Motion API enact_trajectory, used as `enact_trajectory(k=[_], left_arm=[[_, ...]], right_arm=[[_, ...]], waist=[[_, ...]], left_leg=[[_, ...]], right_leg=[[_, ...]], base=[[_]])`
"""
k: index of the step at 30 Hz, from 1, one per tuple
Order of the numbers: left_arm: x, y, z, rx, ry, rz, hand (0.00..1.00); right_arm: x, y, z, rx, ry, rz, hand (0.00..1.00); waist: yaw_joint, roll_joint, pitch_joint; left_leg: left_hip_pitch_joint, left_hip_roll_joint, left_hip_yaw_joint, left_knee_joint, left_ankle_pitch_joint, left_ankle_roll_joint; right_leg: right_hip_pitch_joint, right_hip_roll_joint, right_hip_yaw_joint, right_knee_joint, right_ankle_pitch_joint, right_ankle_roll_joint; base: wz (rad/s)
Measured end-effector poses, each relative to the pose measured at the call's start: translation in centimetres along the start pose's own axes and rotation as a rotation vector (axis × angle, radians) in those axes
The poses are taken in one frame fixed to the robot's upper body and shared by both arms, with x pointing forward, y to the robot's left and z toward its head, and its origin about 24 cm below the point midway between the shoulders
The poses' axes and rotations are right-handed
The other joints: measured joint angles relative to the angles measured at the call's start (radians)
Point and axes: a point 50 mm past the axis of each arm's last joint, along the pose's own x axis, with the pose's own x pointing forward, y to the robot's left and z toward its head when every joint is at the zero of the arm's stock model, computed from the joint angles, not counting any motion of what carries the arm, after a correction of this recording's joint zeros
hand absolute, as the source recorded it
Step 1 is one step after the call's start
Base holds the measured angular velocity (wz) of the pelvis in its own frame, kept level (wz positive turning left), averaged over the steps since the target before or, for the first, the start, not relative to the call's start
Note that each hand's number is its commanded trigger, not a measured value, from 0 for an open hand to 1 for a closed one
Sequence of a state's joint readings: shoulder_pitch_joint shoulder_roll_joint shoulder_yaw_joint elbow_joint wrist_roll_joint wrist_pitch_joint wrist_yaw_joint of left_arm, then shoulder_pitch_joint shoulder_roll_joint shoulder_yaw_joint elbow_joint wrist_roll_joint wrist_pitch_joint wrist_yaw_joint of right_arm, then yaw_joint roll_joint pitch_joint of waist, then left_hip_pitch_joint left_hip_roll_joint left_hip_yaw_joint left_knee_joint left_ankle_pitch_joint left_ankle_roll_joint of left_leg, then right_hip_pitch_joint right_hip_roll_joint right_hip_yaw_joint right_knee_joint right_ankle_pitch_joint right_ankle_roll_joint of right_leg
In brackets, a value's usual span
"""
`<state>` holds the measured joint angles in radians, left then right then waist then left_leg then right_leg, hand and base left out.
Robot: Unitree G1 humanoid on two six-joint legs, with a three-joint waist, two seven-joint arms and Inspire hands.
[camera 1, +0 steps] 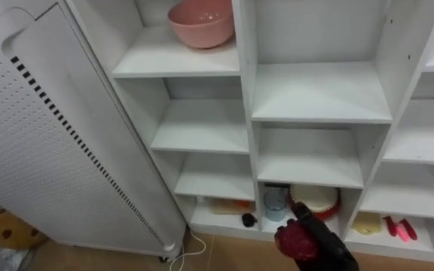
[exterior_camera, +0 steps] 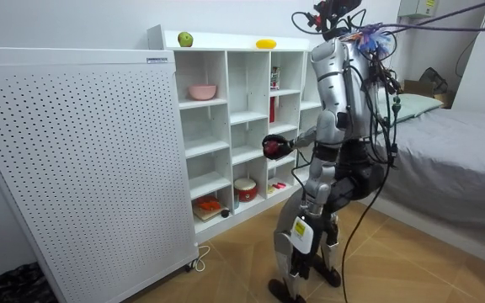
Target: Arrange fruit in the closet
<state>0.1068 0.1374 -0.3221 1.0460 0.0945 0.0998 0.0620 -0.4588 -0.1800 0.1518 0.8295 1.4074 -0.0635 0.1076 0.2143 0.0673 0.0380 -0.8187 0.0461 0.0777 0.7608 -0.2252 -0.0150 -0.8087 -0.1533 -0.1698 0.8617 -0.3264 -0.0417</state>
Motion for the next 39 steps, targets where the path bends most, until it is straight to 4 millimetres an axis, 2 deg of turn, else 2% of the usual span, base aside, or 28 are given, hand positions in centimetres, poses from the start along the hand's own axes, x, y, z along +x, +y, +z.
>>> enact_trajectory(k=[4,6,9,12,14,17,22,25,31,34,36,37,39], left_arm=[[0.0,0.0,0.3,-0.010,-0.010,-0.003,0.00],[0.0,0.1,0.3,-0.009,-0.011,-0.001,0.00],[0.0,0.2,0.7,-0.010,-0.030,0.013,0.00],[0.0,0.8,0.6,-0.044,-0.028,0.027,0.00],[-0.1,1.3,0.3,-0.053,-0.022,0.037,0.00],[-0.2,2.6,-0.1,-0.041,-0.028,0.073,0.00],[-0.4,4.2,-0.3,-0.024,-0.041,0.141,0.00],[-0.6,4.6,-0.5,-0.020,-0.040,0.167,0.00],[-0.8,4.9,-0.6,-0.021,-0.052,0.197,0.00],[-0.9,5.0,-0.6,-0.025,-0.061,0.212,0.00],[-1.0,5.1,-0.6,-0.039,-0.066,0.223,0.00],[-1.1,5.2,-0.7,-0.048,-0.068,0.233,0.00],[-1.1,5.4,-0.9,-0.058,-0.066,0.254,0.00]], right_arm=[[0.2,0.1,1.5,0.058,-0.045,-0.003,1.00],[0.4,0.5,2.1,0.087,-0.059,0.007,1.00],[0.9,1.3,2.7,0.142,-0.080,0.021,1.00],[1.6,2.8,3.4,0.179,-0.073,0.054,1.00],[2.0,3.6,3.8,0.200,-0.076,0.068,1.00],[2.6,5.4,5.8,0.223,-0.117,0.110,1.00],[2.7,6.3,7.6,0.233,-0.159,0.120,1.00],[2.7,7.1,8.6,0.224,-0.175,0.114,1.00],[3.0,9.1,10.2,0.239,-0.217,0.097,1.00],[3.1,9.5,10.6,0.253,-0.227,0.077,1.00],[2.9,9.7,11.3,0.262,-0.246,0.068,0.52],[2.8,9.8,11.8,0.266,-0.261,0.057,0.00],[2.7,9.7,12.2,0.278,-0.268,0.022,0.00]], waist=[[0.018,0.001,0.0000],[0.018,-0.001,0.0006],[0.038,-0.005,0.0008],[0.038,-0.019,0.0027],[0.041,-0.029,0.0030],[0.040,-0.034,0.0065],[0.042,-0.044,0.0078],[0.041,-0.045,0.0069],[0.041,-0.047,0.0057],[0.041,-0.047,0.0054],[0.040,-0.046,0.0045],[0.040,-0.045,0.0041],[0.040,-0.044,0.0032]], left_leg=[[-0.038,-0.001,0.000,0.037,-0.014,0.011],[-0.044,-0.008,0.000,0.038,-0.016,0.013],[-0.044,-0.010,0.002,0.037,-0.017,0.015],[-0.045,-0.016,0.000,0.029,-0.016,0.015],[-0.045,-0.017,-0.003,0.028,-0.016,0.014],[-0.050,-0.023,-0.010,0.032,-0.016,0.015],[-0.086,-0.022,-0.011,0.039,-0.014,0.023],[-0.107,-0.025,-0.012,0.041,-0.012,0.027],[-0.114,-0.026,-0.011,0.043,-0.010,0.032],[-0.123,-0.026,-0.014,0.055,-0.011,0.032],[-0.136,-0.027,-0.014,0.070,-0.013,0.035],[-0.142,-0.028,-0.015,0.080,-0.014,0.035],[-0.145,-0.032,-0.020,0.091,-0.014,0.036]], right_leg=[[-0.027,-0.007,0.001,0.033,-0.016,0.004],[-0.031,-0.020,-0.007,0.040,-0.022,0.005],[-0.030,-0.022,-0.011,0.040,-0.023,0.006],[-0.027,-0.040,-0.025,0.041,-0.030,0.000],[-0.024,-0.040,-0.028,0.040,-0.032,0.002],[-0.017,-0.047,-0.040,0.040,-0.034,0.007],[-0.034,-0.057,-0.062,0.038,-0.043,0.013],[-0.049,-0.073,-0.077,0.039,-0.043,0.014],[-0.052,-0.074,-0.084,0.040,-0.043,0.014],[-0.058,-0.073,-0.085,0.047,-0.043,0.014],[-0.069,-0.077,-0.084,0.062,-0.047,0.015],[-0.074,-0.080,-0.085,0.072,-0.049,0.014],[-0.073,-0.086,-0.087,0.085,-0.054,0.015]], base=[[0.13],[0.13],[0.02],[0.12],[0.11],[0.13],[0.14],[0.09],[0.03],[0.04],[0.04],[0.05],[0.08]])
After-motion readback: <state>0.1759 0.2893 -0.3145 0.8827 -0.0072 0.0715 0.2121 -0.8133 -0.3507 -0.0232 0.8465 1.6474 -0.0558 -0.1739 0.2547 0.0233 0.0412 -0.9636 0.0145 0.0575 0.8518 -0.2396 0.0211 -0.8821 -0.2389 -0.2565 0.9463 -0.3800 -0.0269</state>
